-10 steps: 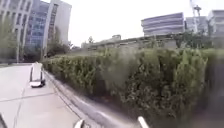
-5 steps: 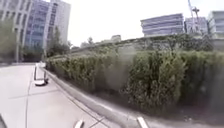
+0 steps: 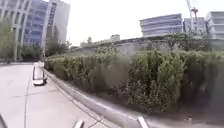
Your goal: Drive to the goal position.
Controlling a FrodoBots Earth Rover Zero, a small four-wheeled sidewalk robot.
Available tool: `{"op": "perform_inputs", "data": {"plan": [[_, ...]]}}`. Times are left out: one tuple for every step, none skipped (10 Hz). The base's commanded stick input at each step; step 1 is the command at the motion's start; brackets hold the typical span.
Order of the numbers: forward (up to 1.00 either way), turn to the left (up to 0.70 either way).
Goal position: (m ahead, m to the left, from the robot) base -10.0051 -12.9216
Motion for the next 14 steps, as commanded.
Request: {"op": "perform_inputs", "data": {"plan": [[0.00, -0.70], [0.00, -0.69], [0.00, -0.69], [0.00, -0.69], [0.00, -0.69], [0.00, -0.69], [0.00, -0.69], [0.00, -0.69], [0.00, -0.70], [0.00, -0.69], [0.00, -0.69], [0.00, -0.70], [0.00, -0.70], [0.00, -0.70]]}}
